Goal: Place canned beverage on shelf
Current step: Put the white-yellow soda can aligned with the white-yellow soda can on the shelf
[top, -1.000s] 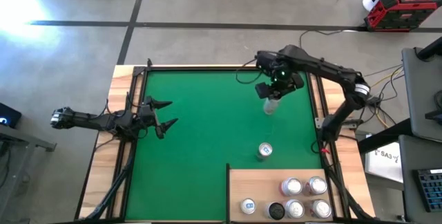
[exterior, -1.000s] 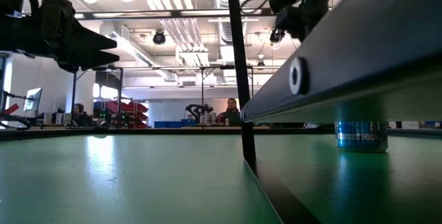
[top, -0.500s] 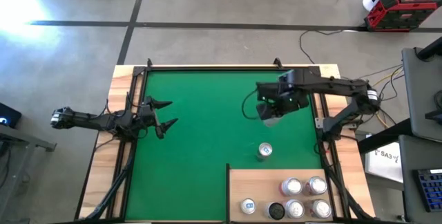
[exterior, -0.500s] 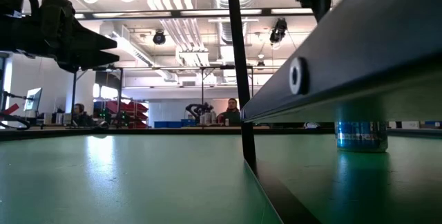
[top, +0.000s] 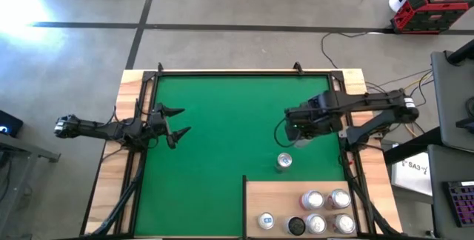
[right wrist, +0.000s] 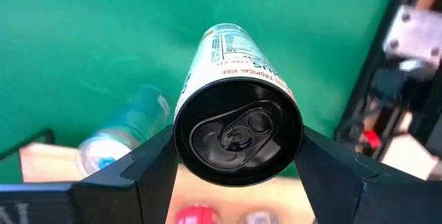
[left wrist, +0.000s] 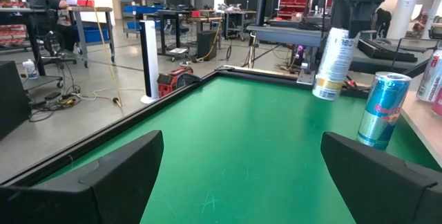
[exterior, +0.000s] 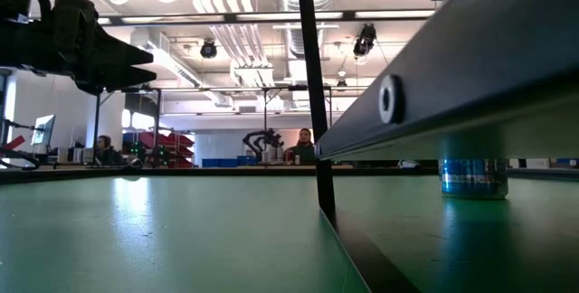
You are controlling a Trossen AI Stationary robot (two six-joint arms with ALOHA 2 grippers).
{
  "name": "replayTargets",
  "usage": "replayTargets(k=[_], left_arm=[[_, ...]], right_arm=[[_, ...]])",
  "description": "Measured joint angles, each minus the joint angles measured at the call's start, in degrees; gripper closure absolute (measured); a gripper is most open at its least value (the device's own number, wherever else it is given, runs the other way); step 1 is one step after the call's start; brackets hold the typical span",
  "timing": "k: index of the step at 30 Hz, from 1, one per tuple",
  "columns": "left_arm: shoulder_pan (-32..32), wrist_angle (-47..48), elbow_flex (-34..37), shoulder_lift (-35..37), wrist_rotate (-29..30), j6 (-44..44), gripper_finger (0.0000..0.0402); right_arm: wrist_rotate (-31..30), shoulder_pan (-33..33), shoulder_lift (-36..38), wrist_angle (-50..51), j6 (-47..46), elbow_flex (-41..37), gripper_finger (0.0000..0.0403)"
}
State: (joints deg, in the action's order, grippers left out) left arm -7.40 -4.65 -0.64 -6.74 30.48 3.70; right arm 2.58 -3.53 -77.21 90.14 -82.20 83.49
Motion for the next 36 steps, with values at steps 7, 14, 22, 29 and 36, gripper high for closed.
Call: replayTargets(k=[7,14,22,29,36], left_arm=[[0.0,-0.01,0.01,0.0,-0.01,0.01,0.0024],[0.0,0.0,0.01,0.0,-0.02,0.02,0.0024],[0.0,-0.01,0.02,0.0,-0.02,0.01,0.0024],[0.0,0.0,0.0,0.0,-0.01,0.01,0.0024],[0.0,0.0,0.0,0.0,-0.02,0.02,0.0024]], right_arm=[[2.55,-5.74,2.55,-0.12,-6.72,-2.87,0.0162],[2.36,-12.71,1.85,-0.62,-11.65,-1.71,0.0162],[1.82,-16.46,-0.41,-0.84,-13.91,1.19,0.0162],[2.07,-18.89,-3.08,-1.78,-13.6,4.03,0.0161],[2.38,-20.73,-5.54,-1.71,-12.44,7.33,0.0161]])
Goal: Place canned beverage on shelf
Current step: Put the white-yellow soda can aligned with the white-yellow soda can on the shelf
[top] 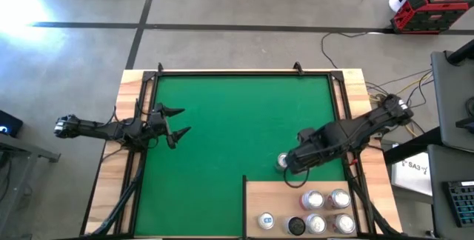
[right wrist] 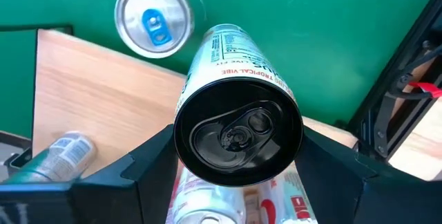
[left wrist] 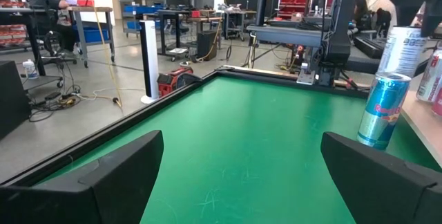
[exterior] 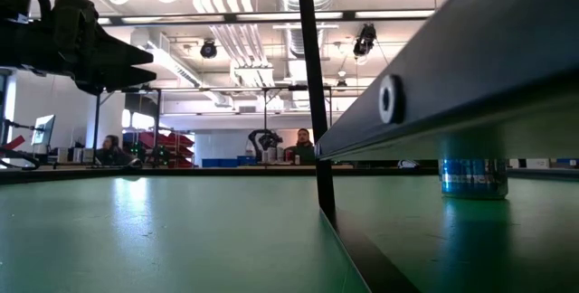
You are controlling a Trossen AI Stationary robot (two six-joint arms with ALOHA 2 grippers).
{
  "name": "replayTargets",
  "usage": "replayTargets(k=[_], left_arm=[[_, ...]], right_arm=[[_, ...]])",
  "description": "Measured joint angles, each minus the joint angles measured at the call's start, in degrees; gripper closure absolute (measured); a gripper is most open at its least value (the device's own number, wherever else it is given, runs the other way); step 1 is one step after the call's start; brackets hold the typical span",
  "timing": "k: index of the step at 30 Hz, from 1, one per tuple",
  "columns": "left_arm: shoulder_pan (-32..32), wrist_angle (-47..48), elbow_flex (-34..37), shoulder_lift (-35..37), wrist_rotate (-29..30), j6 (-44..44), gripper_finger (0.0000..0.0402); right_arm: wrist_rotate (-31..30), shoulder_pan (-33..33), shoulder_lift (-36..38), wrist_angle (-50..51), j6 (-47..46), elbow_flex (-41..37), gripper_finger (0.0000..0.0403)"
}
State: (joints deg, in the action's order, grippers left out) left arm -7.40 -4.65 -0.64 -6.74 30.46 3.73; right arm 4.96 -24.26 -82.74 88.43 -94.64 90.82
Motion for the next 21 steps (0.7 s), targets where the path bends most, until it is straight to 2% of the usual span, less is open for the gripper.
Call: replayTargets(k=[10,21], left_arm=[[0.0,0.0,0.02,-0.02,0.0,0.0,0.0024],[0.0,-0.02,0.02,-0.04,0.02,0.0,0.0024]], right_arm=[[2.54,-2.5,-4.62,0.09,1.98,5.02,0.0161],[2.99,-3.96,-11.54,1.59,5.32,14.53,0.0161]])
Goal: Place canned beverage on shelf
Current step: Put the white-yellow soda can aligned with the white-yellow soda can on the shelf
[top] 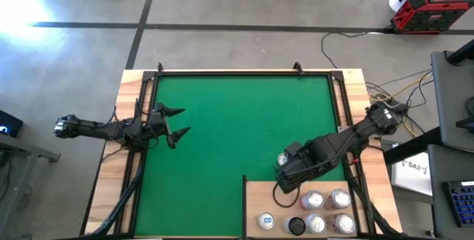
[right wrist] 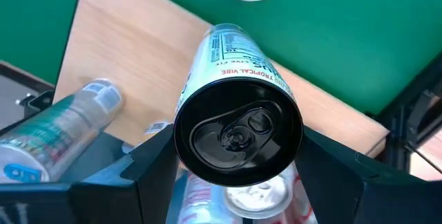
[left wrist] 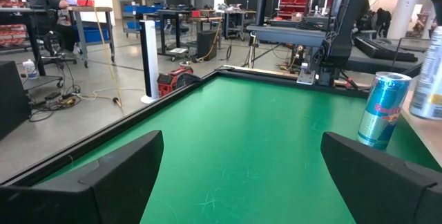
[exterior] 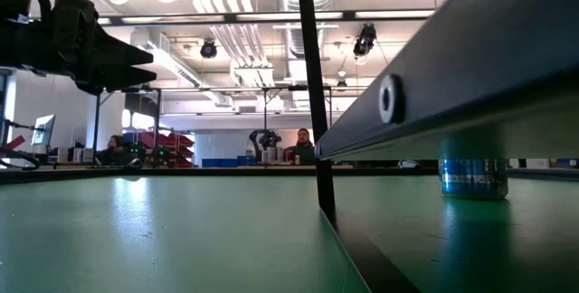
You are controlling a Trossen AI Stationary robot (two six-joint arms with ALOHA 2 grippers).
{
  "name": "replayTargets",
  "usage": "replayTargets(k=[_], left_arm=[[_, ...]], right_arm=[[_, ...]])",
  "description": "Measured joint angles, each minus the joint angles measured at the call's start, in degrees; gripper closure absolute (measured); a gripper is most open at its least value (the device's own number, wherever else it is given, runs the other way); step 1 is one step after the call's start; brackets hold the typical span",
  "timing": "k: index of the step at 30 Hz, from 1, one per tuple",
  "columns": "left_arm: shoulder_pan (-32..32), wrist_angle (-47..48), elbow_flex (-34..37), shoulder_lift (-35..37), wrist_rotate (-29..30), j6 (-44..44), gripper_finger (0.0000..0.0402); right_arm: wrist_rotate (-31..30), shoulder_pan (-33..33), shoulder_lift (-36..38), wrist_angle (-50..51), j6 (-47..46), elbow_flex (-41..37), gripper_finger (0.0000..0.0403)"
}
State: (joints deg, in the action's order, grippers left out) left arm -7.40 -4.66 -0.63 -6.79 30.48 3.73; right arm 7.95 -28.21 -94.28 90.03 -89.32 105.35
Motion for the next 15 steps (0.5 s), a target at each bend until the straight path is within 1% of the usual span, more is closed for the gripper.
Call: replayTargets(k=[4,9,12,15], left_arm=[[0.0,0.01,-0.02,0.0,-0.02,-0.01,0.0024],[0.0,0.02,0.0,0.0,-0.02,0.0,0.0024],[0.0,0.0,0.0,0.0,0.0,-0.02,0.0024],[0.0,0.0,-0.02,0.0,-0.01,-0.01,0.0024]], right_arm=[[1.57,-0.43,-3.18,-0.05,2.48,3.67,0.0161],[1.65,-0.92,-6.54,-0.17,5.72,7.7,0.0161],[1.54,-1.23,-7.02,-0.04,4.74,8.64,0.0161],[1.5,-1.68,-7.03,-0.01,1.61,8.5,0.0161]])
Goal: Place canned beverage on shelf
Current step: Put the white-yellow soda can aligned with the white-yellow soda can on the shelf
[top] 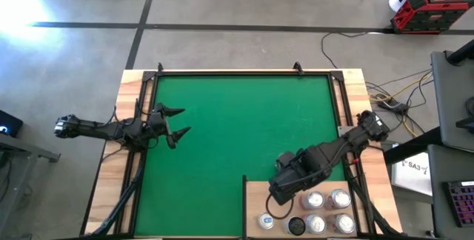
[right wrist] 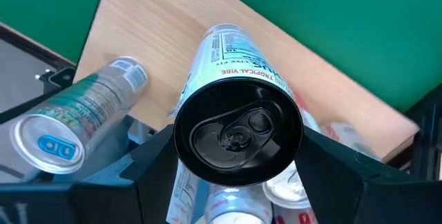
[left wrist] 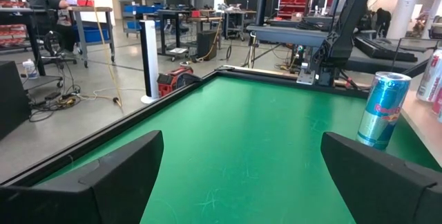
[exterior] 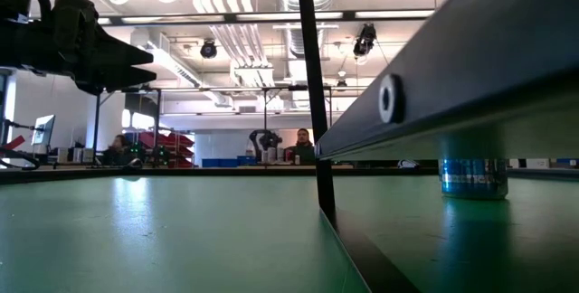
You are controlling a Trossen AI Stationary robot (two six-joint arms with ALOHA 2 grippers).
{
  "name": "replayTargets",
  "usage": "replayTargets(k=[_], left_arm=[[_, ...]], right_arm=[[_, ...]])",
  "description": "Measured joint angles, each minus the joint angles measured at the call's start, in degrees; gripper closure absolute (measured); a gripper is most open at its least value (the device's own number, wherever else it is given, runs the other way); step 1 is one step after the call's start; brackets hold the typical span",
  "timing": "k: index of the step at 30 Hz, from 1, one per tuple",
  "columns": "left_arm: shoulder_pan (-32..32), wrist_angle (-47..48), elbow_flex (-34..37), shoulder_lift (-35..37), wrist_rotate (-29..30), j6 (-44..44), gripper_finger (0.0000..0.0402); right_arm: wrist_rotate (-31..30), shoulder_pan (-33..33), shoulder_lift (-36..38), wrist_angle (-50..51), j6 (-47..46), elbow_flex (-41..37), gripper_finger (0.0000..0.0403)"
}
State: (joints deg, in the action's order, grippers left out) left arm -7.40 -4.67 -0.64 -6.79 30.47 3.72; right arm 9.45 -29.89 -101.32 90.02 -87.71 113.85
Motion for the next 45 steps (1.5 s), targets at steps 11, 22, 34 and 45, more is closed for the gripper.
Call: replayTargets(k=[11,22,34,45], left_arm=[[0.0,0.01,0.01,0.0,0.0,0.01,0.0024],[0.0,0.01,0.01,0.0,0.0,0.0,0.0024],[0.0,0.0,0.0,0.0,-0.01,0.01,0.0024],[0.0,0.0,0.02,0.0,-0.01,-0.01,0.0024]], right_arm=[[0.11,-1.38,-1.7,-0.16,-11.04,0.1,0.0161],[-0.57,-1.35,-2.49,-0.97,-20.96,0.12,0.0161],[-0.54,-1.51,-2.52,-2.58,-26.62,0.12,0.0161],[-0.48,-3.02,-2.84,-3.37,-31.71,-0.01,0.016]])
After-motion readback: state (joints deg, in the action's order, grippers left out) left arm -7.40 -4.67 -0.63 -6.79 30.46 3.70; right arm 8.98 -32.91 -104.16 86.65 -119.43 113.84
